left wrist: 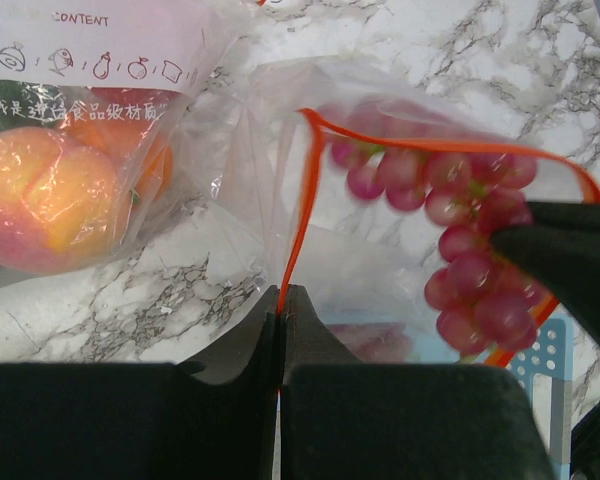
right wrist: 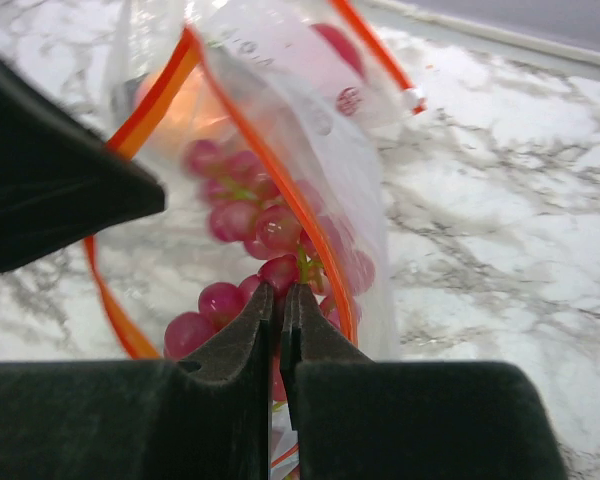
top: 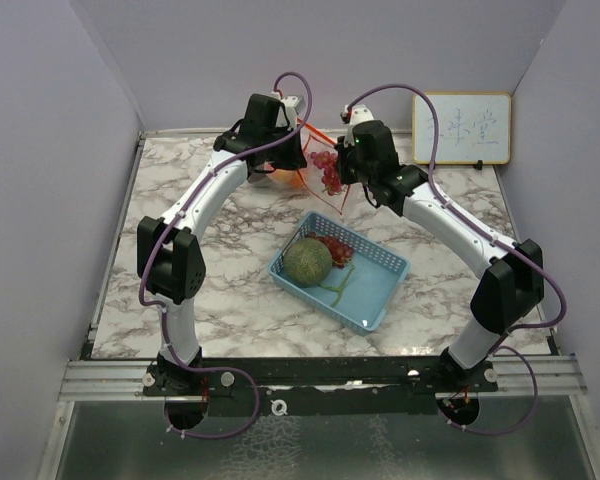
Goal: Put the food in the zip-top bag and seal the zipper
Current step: Place the fake fruit in the zipper food storage bag, then pick up the fake fruit from the bin.
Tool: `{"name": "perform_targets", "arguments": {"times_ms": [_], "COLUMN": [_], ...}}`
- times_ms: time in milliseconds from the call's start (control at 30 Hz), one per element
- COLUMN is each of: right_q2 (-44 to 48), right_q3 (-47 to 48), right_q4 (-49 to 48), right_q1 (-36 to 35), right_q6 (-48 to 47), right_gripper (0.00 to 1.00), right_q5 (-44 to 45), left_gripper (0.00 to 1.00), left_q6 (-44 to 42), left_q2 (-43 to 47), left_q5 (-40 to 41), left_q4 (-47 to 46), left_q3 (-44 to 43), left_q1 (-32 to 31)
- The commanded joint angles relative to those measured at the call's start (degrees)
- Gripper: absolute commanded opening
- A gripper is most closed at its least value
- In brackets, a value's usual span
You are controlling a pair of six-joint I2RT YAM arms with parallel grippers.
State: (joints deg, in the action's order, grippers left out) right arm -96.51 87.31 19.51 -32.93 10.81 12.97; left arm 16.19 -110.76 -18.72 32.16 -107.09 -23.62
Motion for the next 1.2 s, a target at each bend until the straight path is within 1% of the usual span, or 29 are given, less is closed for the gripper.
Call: {"name": "perform_targets", "arguments": {"times_ms": [0,33,67,133,200,233,267,333,467,567,667,767,933,1033,1167], "right_q2": [-1.24,-1.38,-1.44,-1.05,0.10,0.71,1.43,3.22,8.19,12.80,16.19,19.45,22.10,20.04,15.17], "right_q3": [2.12,2.13,2.08,1.67,1.15,1.12,1.11,0.68,-0.75,-3.34,-6.36,-12.77,-24.10,-28.33,-30.98], "right_q4": [-1.14,-0.68,-0.17,-0.76,-1.65,-1.82,-1.76,-1.87,-0.84,2.30,8.03,10.36,8.62,6.91,3.55], "right_q1": [0.93,0.93,0.94,0.96,0.94,0.94,0.94,0.94,0.94,0.94,0.98,0.81,-0.36,-0.62,-0.73], "right_q6": [-0.84,-0.98,-0.98,-2.82,-5.43,-6.69,-7.26,-7.62,-6.68,-4.84,-3.05,-0.20,3.78,4.96,5.63], "right_gripper": [0.04,0.08,0.17,0.49,0.74,0.83,0.86,0.89,0.88,0.85,0.81,0.75,0.69,0.67,0.64], "right_q5": [9.70,10.08,10.43,7.79,1.81,-1.02,-3.77,-8.12,-15.63,-20.50,-23.77,-28.49,-29.76,-29.19,-27.11], "left_gripper": [0.00,0.00,0.00,0.00,0.00,0.00,0.00,0.00,0.00,0.00,0.00,0.00,0.00,0.00,0.00], "left_q6": [-0.33,-0.50,-0.67,-0.89,-0.93,-0.93,-0.84,-0.83,-0.67,-0.73,-0.72,-0.63,-0.81,-0.90,-0.81], "left_q2": [3.40,3.44,3.51,3.46,3.38,3.29,3.13,2.85,2.36,1.98,1.63,1.30,0.82,0.64,1.02], "left_q5": [-1.55,-1.45,-1.39,-1.29,-1.51,-1.56,-1.67,-1.87,-2.31,-2.61,-2.82,-3.05,-3.08,-2.99,-3.06], "left_q4": [0.03,0.14,0.30,0.45,0.45,0.47,0.48,0.44,0.43,0.44,0.31,0.33,0.55,0.68,0.57], "left_q3": [0.83,0.83,0.81,0.68,0.49,0.34,0.15,-0.16,-0.64,-0.91,-1.01,-1.26,-2.21,-2.37,-1.85], "left_q1": [0.24,0.24,0.24,0.24,0.24,0.24,0.24,0.24,0.24,0.24,0.24,0.24,0.24,0.24,0.22]}}
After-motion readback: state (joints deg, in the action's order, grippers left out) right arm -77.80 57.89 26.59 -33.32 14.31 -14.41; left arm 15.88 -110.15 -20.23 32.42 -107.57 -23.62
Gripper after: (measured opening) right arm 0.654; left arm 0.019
